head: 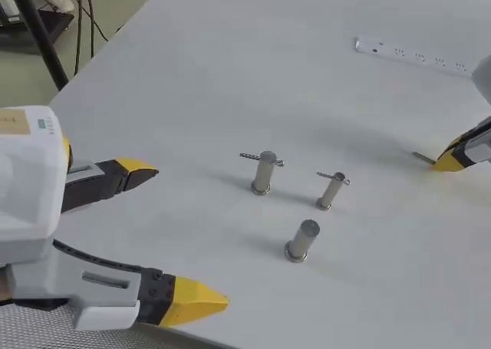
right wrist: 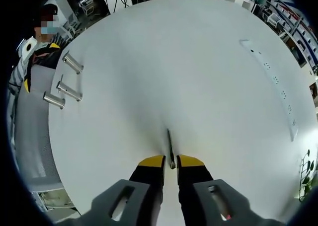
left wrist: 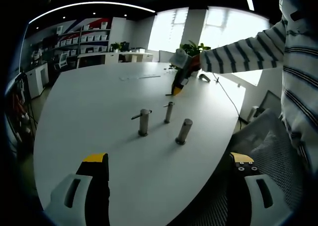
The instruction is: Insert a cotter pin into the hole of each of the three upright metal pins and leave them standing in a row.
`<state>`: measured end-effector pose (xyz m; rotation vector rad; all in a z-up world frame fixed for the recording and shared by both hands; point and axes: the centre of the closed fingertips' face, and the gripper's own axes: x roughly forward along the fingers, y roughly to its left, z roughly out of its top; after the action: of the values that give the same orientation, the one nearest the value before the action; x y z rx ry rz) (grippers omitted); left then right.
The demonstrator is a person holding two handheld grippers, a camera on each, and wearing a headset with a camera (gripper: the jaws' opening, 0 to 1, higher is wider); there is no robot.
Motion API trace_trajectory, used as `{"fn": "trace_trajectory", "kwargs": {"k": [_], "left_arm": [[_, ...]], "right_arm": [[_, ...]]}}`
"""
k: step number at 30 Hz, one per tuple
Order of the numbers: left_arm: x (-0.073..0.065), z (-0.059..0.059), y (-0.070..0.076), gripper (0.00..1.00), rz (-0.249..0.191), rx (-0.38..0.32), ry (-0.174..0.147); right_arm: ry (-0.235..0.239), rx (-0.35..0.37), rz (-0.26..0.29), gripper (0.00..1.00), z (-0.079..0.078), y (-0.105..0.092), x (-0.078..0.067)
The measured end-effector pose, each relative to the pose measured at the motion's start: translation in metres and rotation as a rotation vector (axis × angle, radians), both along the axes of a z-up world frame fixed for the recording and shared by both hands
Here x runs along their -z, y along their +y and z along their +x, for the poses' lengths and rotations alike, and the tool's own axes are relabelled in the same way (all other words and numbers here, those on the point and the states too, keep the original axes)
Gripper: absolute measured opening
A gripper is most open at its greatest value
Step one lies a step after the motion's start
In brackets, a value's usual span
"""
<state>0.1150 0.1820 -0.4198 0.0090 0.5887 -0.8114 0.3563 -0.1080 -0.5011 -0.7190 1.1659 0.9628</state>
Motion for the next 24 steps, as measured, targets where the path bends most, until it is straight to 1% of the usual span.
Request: {"fn": "trace_trajectory", "kwargs": {"k": [2, 4, 5, 6, 10, 13, 14, 16, 17, 18, 20, 24], "left_arm": [[0.0009, -0.0005, -0.0015, 0.97, 0.004, 0.005, 0.002], [0.0015, -0.0004, -0.002, 0.97, 0.005, 0.007, 0.004], [0.0019, -0.0003, -0.0021, 0.97, 0.005, 0.007, 0.005], [0.0023, -0.0004, -0.0022, 0.97, 0.006, 0.007, 0.007], [0.0023, -0.0014, -0.0037, 0.97, 0.005, 0.011, 0.01], [0.0033, -0.0027, -0.0048, 0.97, 0.013, 0.02, 0.014], [0.0043, -0.0032, -0.0048, 0.97, 0.019, 0.022, 0.017], [0.0053, -0.0037, -0.0043, 0.97, 0.029, 0.024, 0.019], [0.0054, -0.0038, -0.0043, 0.97, 0.029, 0.024, 0.02], [0.0053, -0.0043, -0.0045, 0.96, 0.028, 0.024, 0.023], [0.0043, -0.0044, -0.0052, 0.96, 0.027, 0.025, 0.02], [0.0044, -0.0054, -0.0053, 0.95, 0.032, 0.025, 0.025]], "right_arm": [[-0.012, -0.011, -0.023, 0.02, 0.0009, -0.0007, 0.0007], [-0.037, -0.014, -0.051, 0.0, 0.0031, -0.0017, 0.0012], [-0.044, -0.027, -0.064, 0.0, 0.0035, -0.0023, 0.0015], [-0.048, -0.034, -0.068, 0.0, 0.0039, -0.0021, 0.0012], [-0.038, -0.058, -0.079, 0.0, 0.0019, -0.001, 0.001], [-0.037, -0.04, -0.088, 0.0, 0.0002, -0.0005, 0.0006], [-0.042, -0.046, -0.095, 0.0, -0.0016, 0.0, 0.0006], [-0.054, -0.07, -0.112, 0.0, -0.0028, 0.0006, 0.0001], [-0.06, -0.099, -0.13, 0.0, -0.0034, 0.0009, 0.0], [-0.052, -0.118, -0.144, 0.0, -0.0047, 0.002, -0.0002], [-0.049, -0.113, -0.149, 0.0, -0.0047, 0.0031, -0.0003], [-0.041, -0.096, -0.15, 0.0, -0.006, 0.0027, -0.0013]]}}
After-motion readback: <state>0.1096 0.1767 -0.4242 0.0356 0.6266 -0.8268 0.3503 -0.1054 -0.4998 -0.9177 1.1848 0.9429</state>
